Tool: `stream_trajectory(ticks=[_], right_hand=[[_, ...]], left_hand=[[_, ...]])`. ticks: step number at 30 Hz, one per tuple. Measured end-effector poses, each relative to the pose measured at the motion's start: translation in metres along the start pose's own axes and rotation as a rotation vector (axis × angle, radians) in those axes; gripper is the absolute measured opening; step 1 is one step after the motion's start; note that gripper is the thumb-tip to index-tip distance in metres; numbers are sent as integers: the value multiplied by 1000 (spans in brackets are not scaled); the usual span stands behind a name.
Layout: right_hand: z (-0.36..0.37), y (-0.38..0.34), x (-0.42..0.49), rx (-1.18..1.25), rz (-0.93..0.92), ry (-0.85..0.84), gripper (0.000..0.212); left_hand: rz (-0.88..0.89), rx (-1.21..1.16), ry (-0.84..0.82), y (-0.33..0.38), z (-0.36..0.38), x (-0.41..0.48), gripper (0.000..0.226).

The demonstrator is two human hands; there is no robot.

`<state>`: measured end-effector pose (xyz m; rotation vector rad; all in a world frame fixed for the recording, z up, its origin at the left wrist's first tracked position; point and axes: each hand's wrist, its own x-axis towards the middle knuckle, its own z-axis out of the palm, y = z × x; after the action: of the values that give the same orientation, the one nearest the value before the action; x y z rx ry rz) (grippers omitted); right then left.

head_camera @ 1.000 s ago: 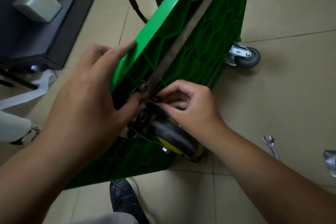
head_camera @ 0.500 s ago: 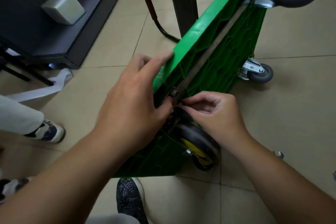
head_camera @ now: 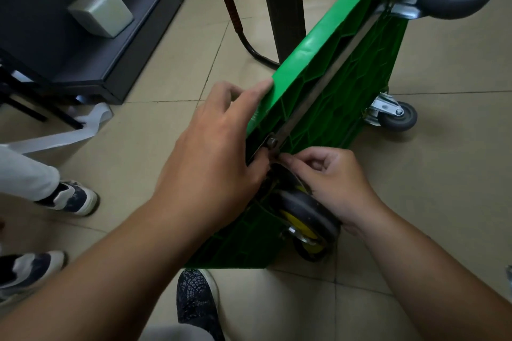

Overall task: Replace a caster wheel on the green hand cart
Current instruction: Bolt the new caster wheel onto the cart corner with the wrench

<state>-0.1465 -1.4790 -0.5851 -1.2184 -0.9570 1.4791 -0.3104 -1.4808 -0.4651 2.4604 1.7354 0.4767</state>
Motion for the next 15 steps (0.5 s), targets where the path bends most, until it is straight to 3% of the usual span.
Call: stream_trajectory(ticks=[3, 9, 15], right_hand=[[2, -4, 0, 108, 26, 9, 7], [-1, -11, -3, 17, 8, 0, 6], [-2, -15, -4, 5, 42, -41, 5]], left_hand=[[-13, -42, -11, -1, -1, 1, 82], [-3, -210, -189, -10, -16, 3, 89], [92, -31, -148, -6, -11, -4, 82]])
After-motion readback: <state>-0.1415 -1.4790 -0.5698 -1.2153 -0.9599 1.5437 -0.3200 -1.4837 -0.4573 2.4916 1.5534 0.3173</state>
